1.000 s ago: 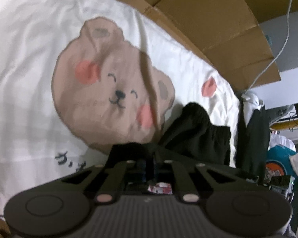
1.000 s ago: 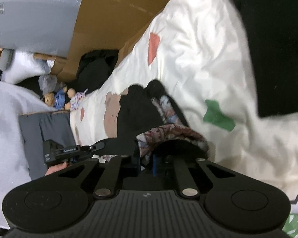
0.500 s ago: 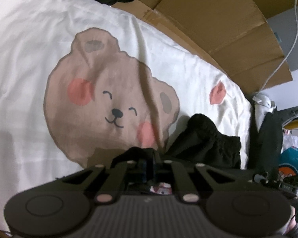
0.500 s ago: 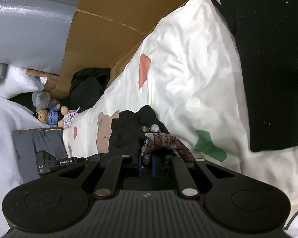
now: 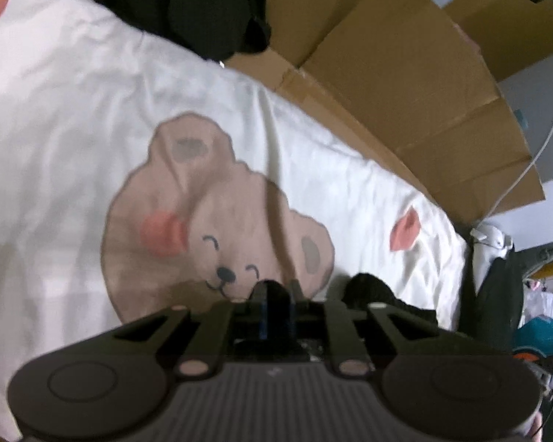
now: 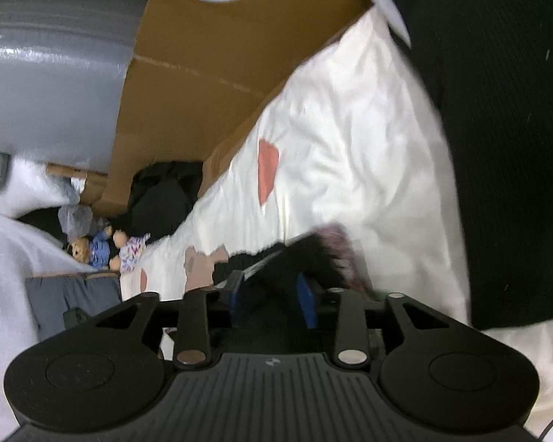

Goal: Fold clothes
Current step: 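Lay the hem end over the trousers with both grippers, folding them in half, then lower the folded edge onto the sheet and open both grippers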

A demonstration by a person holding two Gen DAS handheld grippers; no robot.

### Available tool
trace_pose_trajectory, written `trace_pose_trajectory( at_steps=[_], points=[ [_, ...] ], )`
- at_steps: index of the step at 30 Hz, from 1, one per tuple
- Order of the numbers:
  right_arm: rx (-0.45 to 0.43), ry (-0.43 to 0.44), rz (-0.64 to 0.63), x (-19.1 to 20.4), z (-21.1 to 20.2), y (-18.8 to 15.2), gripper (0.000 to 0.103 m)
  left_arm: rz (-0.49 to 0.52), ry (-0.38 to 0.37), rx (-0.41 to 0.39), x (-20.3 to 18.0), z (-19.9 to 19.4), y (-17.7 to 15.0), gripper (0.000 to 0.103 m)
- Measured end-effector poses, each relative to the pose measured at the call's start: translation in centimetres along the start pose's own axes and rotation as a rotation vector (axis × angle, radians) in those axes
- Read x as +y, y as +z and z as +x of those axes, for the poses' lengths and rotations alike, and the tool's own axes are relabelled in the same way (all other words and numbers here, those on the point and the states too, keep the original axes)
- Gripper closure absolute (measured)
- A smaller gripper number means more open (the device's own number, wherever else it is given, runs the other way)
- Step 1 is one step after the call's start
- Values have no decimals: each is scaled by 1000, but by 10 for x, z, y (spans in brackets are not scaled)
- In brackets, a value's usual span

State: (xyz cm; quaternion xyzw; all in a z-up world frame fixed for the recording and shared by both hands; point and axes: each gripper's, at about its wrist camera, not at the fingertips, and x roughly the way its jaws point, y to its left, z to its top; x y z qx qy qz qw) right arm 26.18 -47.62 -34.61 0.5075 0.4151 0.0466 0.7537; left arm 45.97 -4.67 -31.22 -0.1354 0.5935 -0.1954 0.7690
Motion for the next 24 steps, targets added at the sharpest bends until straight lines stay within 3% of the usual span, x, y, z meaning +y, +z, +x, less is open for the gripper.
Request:
trace_pose_trajectory(
  at_steps=[3,5,9,14,20,24],
  points=[
    [-3,-39,-36,2,-4,3,61,45,60,-20,0,-8,2,83],
    [3,-79,-77,4,-5,4,61,94,102,-20,-1,-10,0,72],
    [21,-158,-154,1,-4,-4,53,210,158,31,-4,0,-12,67],
    [29,-195,-190,-6,1,-12,41,222,116,14,-2,9,-22,59],
    [41,-193,-221,-6,12,-18,39,264,56,0,-14,19,-26,47],
    [63,-193,-255,-4,27,-22,37,320,74,23,-22,37,-29,45]
  ],
)
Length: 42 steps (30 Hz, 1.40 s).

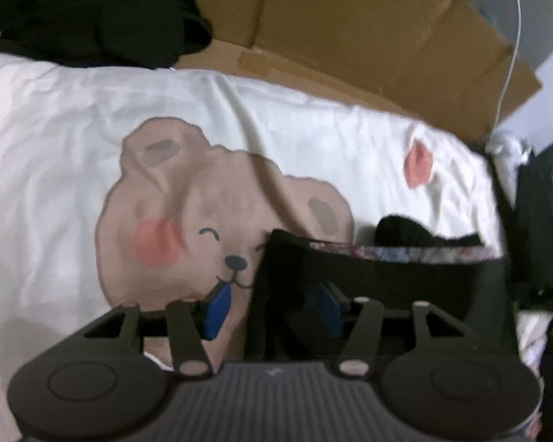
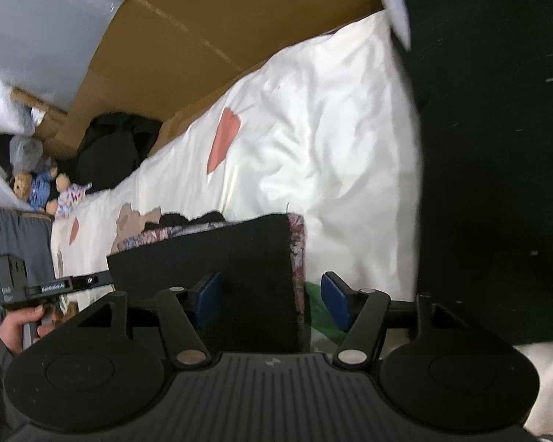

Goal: Fold clothes
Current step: 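Lower the folded edge onto the sheet and open both grippers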

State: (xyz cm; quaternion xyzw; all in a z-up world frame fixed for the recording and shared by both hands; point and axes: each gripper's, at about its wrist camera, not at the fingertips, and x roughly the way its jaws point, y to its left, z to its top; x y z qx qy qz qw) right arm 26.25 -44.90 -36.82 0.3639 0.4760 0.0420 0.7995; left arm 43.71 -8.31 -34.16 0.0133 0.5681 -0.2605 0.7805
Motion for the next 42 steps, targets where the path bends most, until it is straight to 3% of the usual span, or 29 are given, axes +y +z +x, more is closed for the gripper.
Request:
trace_pose_trajectory(
  at_steps=[6,7,8,9,11,12,13,14,28,37,42],
  points=[
    [-3,21,18,0,13,-2,37,-3,-15,-15,-3,21,-4,43],
    [3,23,22,0,17,-2,40,-4,-20,-22,-3,23,-5,42],
    [10,25,31,0,20,-2,52,-7,-20,-31,-4,25,-5,43],
    [17,27,38,0,23,-2,58,-7,-11,-41,-5,26,-5,46],
    [21,19,37,2,28,-2,84,-6,16,-46,-6,27,-5,75],
    [23,17,35,3,29,-3,89,-11,13,-42,-5,27,-4,80],
    [24,18,34,4,30,-3,92,-23,-13,-32,-3,26,-4,95],
    [24,19,33,4,30,-3,94,-31,-26,-28,-2,26,-4,96],
    [-80,-21,10,7,-10,13,98,-63,-19,-114,3,-9,11,98],
    [-79,-75,37,-2,4,21,98,-26,36,-103,-7,15,29,98],
    [-43,-109,42,-10,20,22,97,3,101,-57,-13,36,33,97]
  ],
)
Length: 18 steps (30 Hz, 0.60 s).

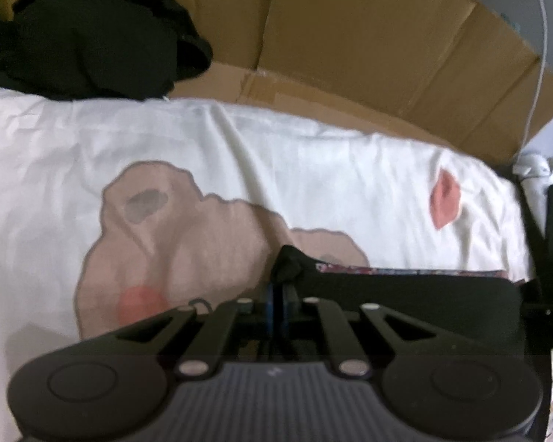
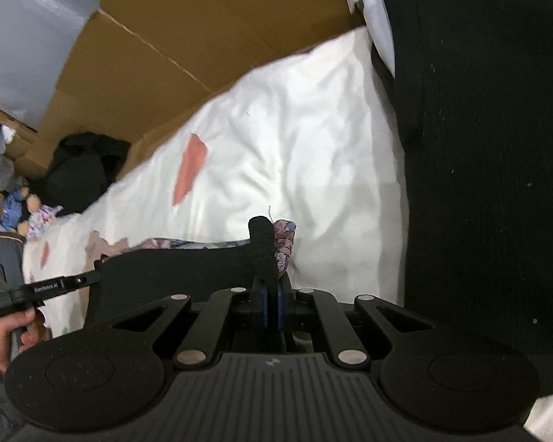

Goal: Fold clothes
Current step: 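Lower the folded edge onto the sheet and open both grippers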

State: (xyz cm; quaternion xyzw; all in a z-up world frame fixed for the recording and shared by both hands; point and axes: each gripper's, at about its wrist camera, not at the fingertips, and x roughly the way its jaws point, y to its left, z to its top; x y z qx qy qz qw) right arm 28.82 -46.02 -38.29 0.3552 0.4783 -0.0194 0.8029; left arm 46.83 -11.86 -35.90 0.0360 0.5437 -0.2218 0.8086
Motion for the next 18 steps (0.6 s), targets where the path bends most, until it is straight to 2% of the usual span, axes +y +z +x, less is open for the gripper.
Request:
trace_pose_trajectory(
  at_steps=[3,5,8,13,18],
  points=[
    [3,-20,21,1,1,1,90,3,43,12,-5,5,1,90],
    [-8,-44,19,5,-4,1,74,-4,47,12,-5,0,0,81],
    [-19,-61,-16,12,-18,-1,66,0,63,24,-3,-11,-3,76],
    [-22,-68,-30,17,-42,-9,64,4,79,45,2,-42,-9,76],
    [-35,-110,-67,32,-75,-26,64,-12,88,63,2,-78,-16,76]
  ],
)
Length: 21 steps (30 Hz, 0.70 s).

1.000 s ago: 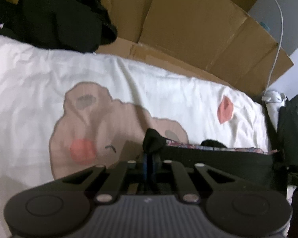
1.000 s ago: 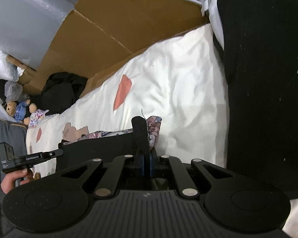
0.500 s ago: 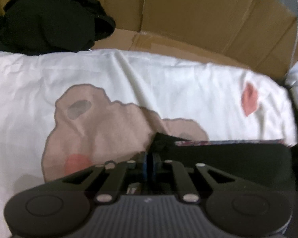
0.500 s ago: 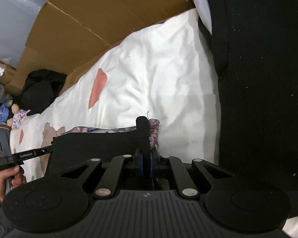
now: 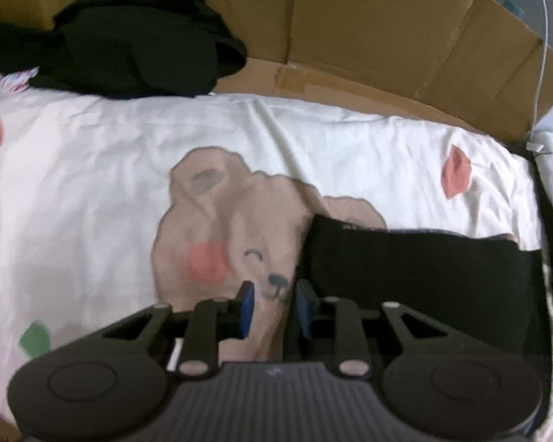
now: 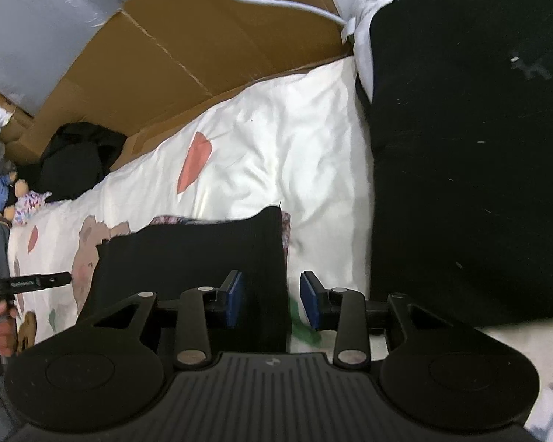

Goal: Fold clothes
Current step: 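Lift both grippers away from the folded black trousers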

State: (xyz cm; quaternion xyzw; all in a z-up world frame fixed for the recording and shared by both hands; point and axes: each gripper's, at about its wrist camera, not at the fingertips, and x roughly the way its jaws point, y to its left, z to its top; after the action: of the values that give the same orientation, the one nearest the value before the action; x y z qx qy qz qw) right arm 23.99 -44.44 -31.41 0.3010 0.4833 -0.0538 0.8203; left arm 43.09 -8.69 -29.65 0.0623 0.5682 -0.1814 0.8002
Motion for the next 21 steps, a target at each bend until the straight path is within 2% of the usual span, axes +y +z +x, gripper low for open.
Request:
trace_pose_trajectory(
  at_steps=[12,15,21],
  points=[
    [-58,-68,-2,29,-66,-51,64,27,-18,-16,-2,-76,-57,74],
    [-69,-78,1,35,-78,-65,64,16,-25,-19,-1,-92,-69,72],
    [-91,-113,-37,50,-108,-76,64,68,-28,-18,-7,-134,-82,65]
  ],
)
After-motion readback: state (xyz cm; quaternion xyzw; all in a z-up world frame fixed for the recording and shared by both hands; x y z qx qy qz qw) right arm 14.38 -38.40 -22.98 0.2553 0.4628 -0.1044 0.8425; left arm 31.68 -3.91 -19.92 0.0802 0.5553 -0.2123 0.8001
